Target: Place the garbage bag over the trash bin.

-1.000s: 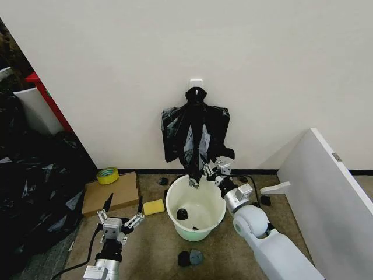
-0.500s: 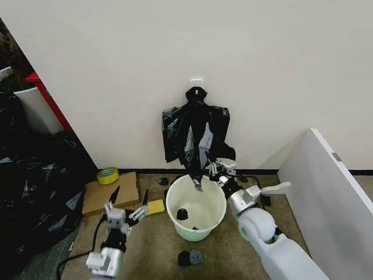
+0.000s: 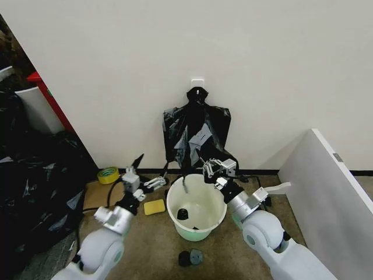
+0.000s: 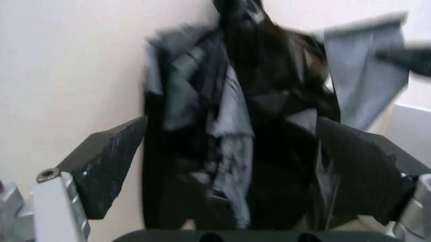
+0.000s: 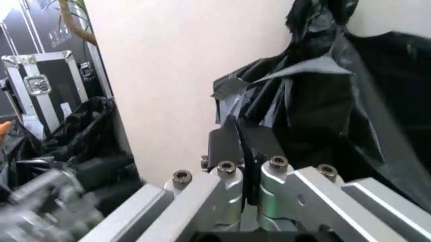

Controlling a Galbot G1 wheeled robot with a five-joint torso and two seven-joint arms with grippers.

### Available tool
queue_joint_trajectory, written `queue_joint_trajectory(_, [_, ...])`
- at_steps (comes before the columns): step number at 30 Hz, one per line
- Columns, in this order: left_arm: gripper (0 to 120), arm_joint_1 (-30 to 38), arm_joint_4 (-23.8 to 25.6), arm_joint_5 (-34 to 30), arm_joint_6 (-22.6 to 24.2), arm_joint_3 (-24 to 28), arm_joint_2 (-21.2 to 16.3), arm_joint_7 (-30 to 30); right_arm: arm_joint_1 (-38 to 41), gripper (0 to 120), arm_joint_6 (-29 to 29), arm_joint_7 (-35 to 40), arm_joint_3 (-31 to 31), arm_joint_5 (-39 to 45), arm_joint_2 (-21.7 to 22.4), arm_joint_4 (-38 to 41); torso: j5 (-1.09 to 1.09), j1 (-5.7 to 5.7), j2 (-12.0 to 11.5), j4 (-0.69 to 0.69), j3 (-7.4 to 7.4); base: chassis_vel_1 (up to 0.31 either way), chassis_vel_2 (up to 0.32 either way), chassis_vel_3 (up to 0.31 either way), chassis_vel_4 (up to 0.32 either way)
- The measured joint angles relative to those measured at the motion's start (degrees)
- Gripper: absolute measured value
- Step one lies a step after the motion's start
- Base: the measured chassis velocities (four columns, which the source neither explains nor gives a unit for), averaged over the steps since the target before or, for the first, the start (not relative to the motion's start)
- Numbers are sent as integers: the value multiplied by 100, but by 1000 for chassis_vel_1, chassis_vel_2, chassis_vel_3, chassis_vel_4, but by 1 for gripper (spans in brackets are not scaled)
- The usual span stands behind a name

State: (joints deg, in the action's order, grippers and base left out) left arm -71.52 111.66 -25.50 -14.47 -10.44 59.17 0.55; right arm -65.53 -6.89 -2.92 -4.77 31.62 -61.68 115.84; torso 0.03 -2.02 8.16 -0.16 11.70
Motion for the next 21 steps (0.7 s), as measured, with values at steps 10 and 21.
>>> queue_joint_trajectory(10, [95, 991, -758, -21, 259, 669, 241, -304, -21, 0, 12, 28, -80, -6, 7, 2, 0, 0, 0, 1, 0, 0, 0, 0, 0])
queue_joint_trajectory(21, [55, 1280, -1125, -5, 295, 864, 428, -325, -44, 0, 12, 42, -108, 0, 69, 26, 1, 0, 0, 1, 0, 0, 0, 0, 0])
